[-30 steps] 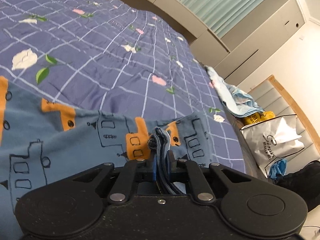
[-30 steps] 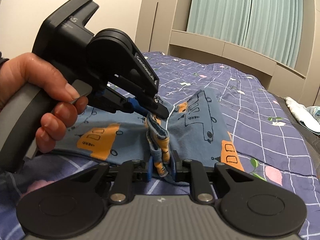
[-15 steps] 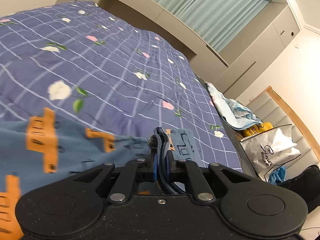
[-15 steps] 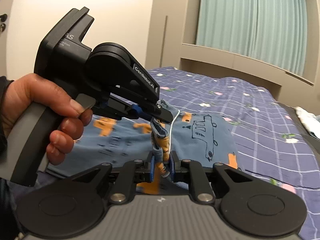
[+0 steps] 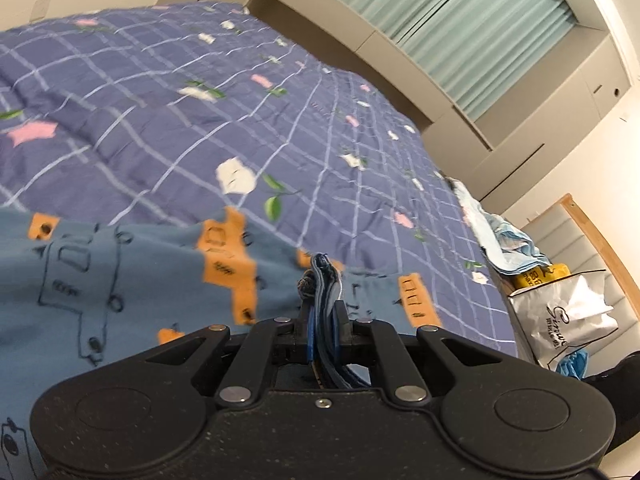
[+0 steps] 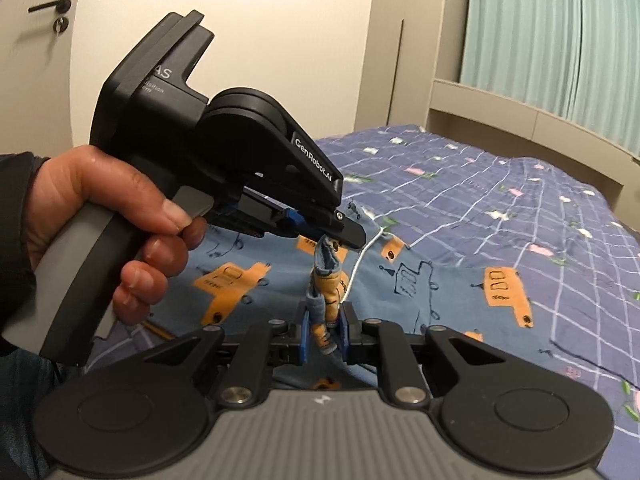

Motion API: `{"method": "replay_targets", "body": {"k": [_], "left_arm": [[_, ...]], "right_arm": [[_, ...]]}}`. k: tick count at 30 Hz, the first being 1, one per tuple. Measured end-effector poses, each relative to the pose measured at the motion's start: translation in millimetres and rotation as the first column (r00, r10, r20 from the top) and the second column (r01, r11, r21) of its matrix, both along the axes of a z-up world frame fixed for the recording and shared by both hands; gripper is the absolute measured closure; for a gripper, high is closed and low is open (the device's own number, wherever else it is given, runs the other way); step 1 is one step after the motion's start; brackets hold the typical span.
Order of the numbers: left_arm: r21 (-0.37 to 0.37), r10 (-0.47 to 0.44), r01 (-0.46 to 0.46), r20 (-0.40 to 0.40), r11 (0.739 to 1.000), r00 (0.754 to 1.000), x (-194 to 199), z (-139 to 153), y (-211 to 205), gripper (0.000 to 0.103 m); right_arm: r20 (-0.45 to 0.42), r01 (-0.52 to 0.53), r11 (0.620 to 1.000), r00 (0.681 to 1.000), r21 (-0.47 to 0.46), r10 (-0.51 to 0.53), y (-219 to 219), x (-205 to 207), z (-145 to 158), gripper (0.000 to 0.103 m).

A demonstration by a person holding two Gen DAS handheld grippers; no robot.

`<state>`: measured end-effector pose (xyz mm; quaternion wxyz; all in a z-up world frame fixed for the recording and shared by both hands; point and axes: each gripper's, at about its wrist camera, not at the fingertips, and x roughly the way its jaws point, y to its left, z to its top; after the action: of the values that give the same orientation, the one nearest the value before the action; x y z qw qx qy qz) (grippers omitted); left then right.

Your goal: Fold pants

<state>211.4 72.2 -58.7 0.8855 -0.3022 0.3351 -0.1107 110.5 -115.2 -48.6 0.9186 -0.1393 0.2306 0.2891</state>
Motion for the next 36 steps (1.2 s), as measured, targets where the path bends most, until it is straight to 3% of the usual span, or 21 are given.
{"method": "replay_targets", "body": {"k": [4,7,8,10,12,13,16,25,29,36], "left_arm": [[0.002,-0.002,0.002,-0.024,1.000,1.000,1.6,-11.2,2.0,0.091],[0.008,0.009,-0.009,-0.038,1.000,0.999,2.1,-17.1,2.7,0.080],[0.011,0.014,-0.013,-0.042,1.000,0.999,1.9,-18.4,3.4,0.077],[0.029,0.018,-0.017,-0.046,0.999,0.999,2.8,-18.6,2.3,0.060],[0.067,0.032,-0.030,-0.035,0.997,0.999,1.9,-16.9,1.4,0.045],[0.096,0.041,-0.038,-0.023,0.995,0.999,0.9,-15.5,0.1,0.036],[0.169,0.043,-0.043,0.005,0.985,0.999,-0.9,-13.3,-4.8,0.025],[0.344,-0.010,-0.001,0.031,0.939,0.999,-2.8,-18.1,-30.3,0.016],[0.393,-0.028,0.008,0.044,0.920,0.999,-10.4,-21.1,-37.7,0.014],[0.402,-0.002,-0.017,0.047,0.915,0.999,-2.8,-19.8,-36.3,0.010]], "right_arm": [[-0.023,0.002,1.000,1.000,-0.012,-0.002,2.6,3.6,-5.3,0.086],[-0.039,0.004,1.000,0.999,-0.006,-0.005,0.9,10.1,-9.1,0.081],[-0.044,0.003,1.000,0.999,0.000,-0.003,-0.1,10.6,-9.9,0.076],[-0.048,0.006,1.000,0.999,0.006,-0.006,-1.9,10.5,-11.1,0.064],[-0.052,0.013,1.000,0.999,0.021,-0.011,-6.1,11.6,-11.4,0.043],[-0.054,0.016,0.999,0.998,0.030,-0.014,-9.8,14.1,-10.9,0.041],[-0.052,0.042,0.998,0.998,0.047,-0.040,-22.2,14.1,-9.5,0.025],[-0.016,0.270,0.962,0.963,0.031,-0.270,-74.9,35.1,-11.0,0.013],[-0.002,0.326,0.945,0.945,0.005,-0.326,-89.8,54.0,-13.9,0.007],[0.042,0.372,0.927,0.928,-0.052,-0.370,-94.4,91.0,-17.0,0.006]]}}
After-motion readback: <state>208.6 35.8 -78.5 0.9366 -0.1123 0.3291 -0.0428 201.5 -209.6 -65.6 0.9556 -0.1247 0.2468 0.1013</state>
